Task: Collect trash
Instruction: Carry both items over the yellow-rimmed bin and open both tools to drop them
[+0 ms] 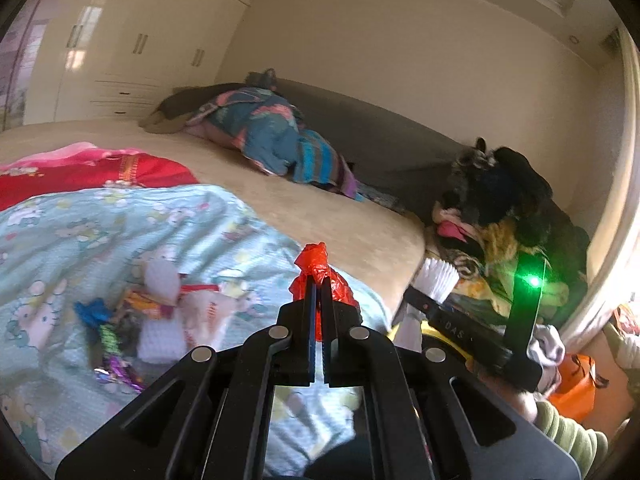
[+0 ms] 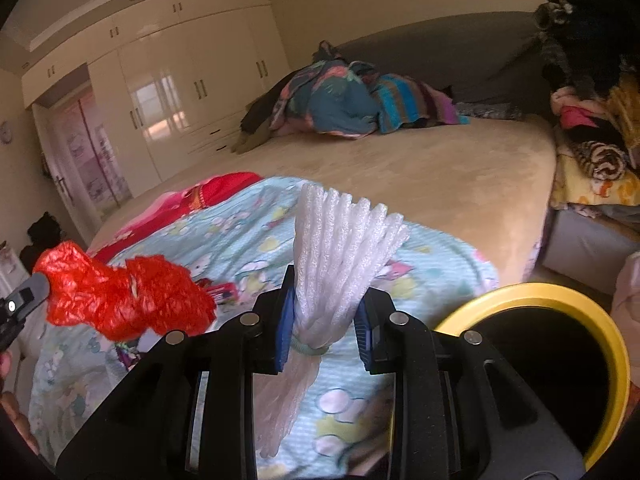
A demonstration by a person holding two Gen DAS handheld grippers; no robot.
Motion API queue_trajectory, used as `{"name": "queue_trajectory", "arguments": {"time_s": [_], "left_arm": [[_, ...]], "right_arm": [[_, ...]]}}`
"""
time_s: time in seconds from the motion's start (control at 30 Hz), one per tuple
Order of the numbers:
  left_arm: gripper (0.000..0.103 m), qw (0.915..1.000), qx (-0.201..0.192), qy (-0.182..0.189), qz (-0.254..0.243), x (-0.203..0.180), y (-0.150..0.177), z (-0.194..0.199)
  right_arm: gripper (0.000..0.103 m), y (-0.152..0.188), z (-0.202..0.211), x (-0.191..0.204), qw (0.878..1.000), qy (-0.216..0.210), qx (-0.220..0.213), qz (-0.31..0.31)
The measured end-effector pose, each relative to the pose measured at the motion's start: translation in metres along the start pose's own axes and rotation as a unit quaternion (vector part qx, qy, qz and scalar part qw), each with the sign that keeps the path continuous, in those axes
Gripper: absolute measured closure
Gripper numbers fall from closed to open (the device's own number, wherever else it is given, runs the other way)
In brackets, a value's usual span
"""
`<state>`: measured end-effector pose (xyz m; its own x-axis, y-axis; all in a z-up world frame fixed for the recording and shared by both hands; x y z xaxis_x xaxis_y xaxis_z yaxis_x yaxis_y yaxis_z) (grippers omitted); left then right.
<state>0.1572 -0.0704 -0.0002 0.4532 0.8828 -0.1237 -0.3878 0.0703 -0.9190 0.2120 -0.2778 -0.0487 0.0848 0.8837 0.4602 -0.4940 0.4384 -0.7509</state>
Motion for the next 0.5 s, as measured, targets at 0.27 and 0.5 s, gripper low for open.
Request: {"name": "queue_trajectory", "arguments": {"time_s": [0.27, 0.5], "left_arm": [[0.101, 0.9986, 0.020, 0.042, -0.027, -0.044, 0.008, -0.017], [0.101, 0.9954, 0.037, 0.074, -0.048, -0.081, 0.016, -0.031]], "right_arm": [[0.083, -0.019, 0.017, -0.044, 0.999, 0.032, -0.023, -0.024], [0.083, -0.025, 0.030, -0.092, 0.996, 0.065, -0.028, -0.046]]}}
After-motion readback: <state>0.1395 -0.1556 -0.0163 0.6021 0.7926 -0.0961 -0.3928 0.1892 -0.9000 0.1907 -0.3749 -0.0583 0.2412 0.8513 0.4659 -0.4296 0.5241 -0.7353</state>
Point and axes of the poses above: each gripper's, at about its wrist camera, not at the fingertips, and z roughly against the way its jaws point, x to its left, y to its underside, the point moved 8 cm from there along -z, roughly the way its jaws point, and after that the axes turned 14 degrees about -z, right-handed, at the moved point
